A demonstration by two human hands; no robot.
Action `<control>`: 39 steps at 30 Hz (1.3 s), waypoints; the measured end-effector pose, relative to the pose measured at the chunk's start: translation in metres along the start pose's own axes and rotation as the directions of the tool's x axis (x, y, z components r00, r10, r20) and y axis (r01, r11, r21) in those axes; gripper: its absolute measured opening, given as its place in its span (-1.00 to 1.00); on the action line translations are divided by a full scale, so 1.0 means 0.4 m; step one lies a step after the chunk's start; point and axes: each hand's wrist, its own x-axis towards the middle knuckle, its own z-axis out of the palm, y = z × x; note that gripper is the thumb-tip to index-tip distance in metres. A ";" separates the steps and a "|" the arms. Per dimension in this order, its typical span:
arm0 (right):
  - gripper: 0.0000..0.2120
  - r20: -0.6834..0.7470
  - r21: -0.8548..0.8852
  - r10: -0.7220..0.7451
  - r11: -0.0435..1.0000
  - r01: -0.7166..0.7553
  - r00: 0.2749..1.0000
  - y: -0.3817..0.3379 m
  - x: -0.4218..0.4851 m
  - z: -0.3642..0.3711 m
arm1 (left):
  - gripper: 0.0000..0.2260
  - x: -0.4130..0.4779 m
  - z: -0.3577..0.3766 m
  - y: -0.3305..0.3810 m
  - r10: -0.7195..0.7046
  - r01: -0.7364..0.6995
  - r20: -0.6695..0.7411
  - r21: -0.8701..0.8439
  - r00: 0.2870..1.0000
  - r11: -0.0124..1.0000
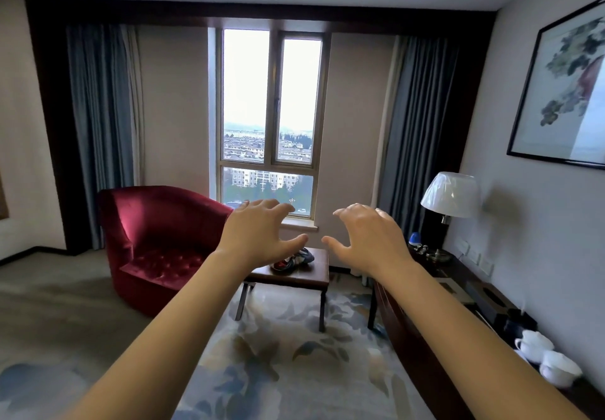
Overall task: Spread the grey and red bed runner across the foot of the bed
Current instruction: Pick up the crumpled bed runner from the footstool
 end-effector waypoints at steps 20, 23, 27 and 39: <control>-0.44 0.015 -0.007 0.044 0.999 -0.043 0.999 0.149 0.609 0.439 | -0.37 0.598 0.403 -0.344 0.053 -0.055 0.045 0.044 0.998 0.997; -0.43 0.018 -0.004 0.054 0.999 -0.053 0.998 0.183 0.683 0.498 | -0.39 0.675 0.467 -0.376 0.049 -0.051 0.058 0.037 0.997 0.998; -0.44 0.018 0.005 0.050 0.999 -0.050 0.999 0.240 0.785 0.580 | -0.36 0.789 0.553 -0.401 0.043 -0.045 0.065 0.033 0.997 0.998; -0.42 0.003 0.012 0.015 1.000 -0.015 1.000 0.493 1.136 0.814 | -0.35 1.187 0.810 -0.455 -0.025 0.026 -0.006 0.085 1.000 0.996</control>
